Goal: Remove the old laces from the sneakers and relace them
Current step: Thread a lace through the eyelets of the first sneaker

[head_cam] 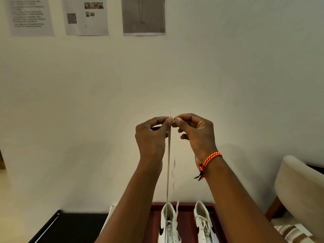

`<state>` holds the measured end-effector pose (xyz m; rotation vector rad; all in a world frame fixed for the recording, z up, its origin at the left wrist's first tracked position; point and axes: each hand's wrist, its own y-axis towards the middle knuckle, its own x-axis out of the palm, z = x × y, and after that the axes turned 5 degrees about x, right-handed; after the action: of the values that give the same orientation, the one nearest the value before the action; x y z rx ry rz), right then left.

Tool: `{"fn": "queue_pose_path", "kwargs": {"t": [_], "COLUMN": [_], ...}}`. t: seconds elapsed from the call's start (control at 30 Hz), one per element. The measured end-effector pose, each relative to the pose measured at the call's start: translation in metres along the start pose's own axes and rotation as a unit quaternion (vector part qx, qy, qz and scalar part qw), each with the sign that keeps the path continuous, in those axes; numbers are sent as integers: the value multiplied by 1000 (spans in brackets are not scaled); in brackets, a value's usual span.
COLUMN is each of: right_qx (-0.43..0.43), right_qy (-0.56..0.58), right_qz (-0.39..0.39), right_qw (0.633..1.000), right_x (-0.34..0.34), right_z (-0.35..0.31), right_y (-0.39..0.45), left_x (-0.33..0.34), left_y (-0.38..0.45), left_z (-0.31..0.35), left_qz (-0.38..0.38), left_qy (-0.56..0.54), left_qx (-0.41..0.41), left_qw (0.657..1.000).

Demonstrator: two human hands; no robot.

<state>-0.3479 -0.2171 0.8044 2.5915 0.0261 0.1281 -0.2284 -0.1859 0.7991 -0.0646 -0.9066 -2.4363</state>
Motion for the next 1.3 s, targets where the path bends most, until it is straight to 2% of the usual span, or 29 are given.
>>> {"fn": "queue_pose_path", "kwargs": {"t": [0.13,0.4,0.67,0.9,1.13,1.23,1.3], "right_qx": [-17,48,225,371,438,408,383], "right_qy": [1,42,5,-49,-88,-202,-317], "right_qz": [-7,-28,-78,-63,-55,-41,-31], "right_qw": [1000,998,971,925,893,889,867], "right_x": [8,8,-12,-30,-34,-32,-31], "right_z": [0,56,202,332,401,429,442], "right_y": [7,-11,-83,-152,-181,-192,-198], "left_x": [2,-10,-53,-91,-103,-108,-112], "left_y": [6,-17,-106,-177,-207,-216,-224], "left_z": [-2,-50,-187,-296,-357,-380,-395], "left_qz": [-2,-24,-24,-9,-9,-12,-19], "left_qy": [-28,-50,3,48,75,88,113], "left_qx": [-18,-59,-203,-309,-373,-392,-399], "left_qw": [999,997,979,950,925,916,910]}}
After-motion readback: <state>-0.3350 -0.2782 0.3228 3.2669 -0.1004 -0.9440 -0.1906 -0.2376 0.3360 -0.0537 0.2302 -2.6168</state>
